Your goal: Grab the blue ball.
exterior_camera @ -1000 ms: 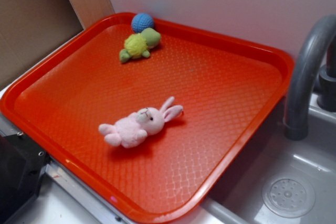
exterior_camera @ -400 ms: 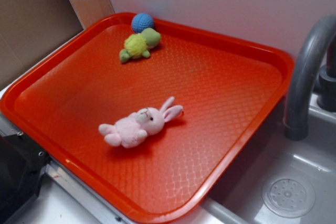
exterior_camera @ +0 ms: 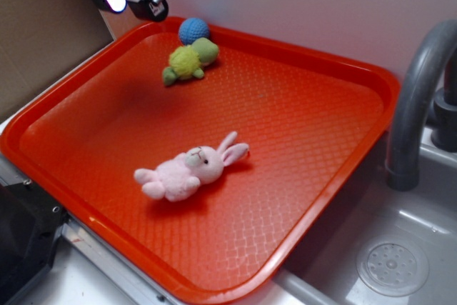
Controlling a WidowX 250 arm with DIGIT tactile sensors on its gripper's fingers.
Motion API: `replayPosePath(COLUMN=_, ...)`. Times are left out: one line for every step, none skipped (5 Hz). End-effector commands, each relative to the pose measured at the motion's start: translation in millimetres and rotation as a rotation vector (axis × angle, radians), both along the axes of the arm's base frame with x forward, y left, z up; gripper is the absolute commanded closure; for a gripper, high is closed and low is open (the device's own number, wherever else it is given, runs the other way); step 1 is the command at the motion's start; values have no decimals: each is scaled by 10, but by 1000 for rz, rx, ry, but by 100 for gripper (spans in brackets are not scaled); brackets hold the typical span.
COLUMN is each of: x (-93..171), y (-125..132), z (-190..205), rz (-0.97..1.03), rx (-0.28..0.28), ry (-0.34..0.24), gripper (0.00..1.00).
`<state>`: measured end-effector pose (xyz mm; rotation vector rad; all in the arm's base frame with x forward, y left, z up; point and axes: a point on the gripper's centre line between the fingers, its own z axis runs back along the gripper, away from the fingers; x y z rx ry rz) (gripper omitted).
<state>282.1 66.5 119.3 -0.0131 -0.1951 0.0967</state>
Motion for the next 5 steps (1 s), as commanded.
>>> replayPosePath(x=65, y=53, z=144, rz=12, rx=12, ry=-50, gripper=0)
replayPosePath(x=65, y=53, z=144, rz=12, rx=12, ry=-50, gripper=0)
replayPosePath(x=65, y=53, z=144, rz=12, rx=12, ry=-50, gripper=0)
replayPosePath(x=215, y=64, z=-101, rz=149, rx=8, ry=-25, gripper=0)
replayPosePath(x=349, y=46, z=-217, rz=237, rx=9, ry=-16, gripper=0)
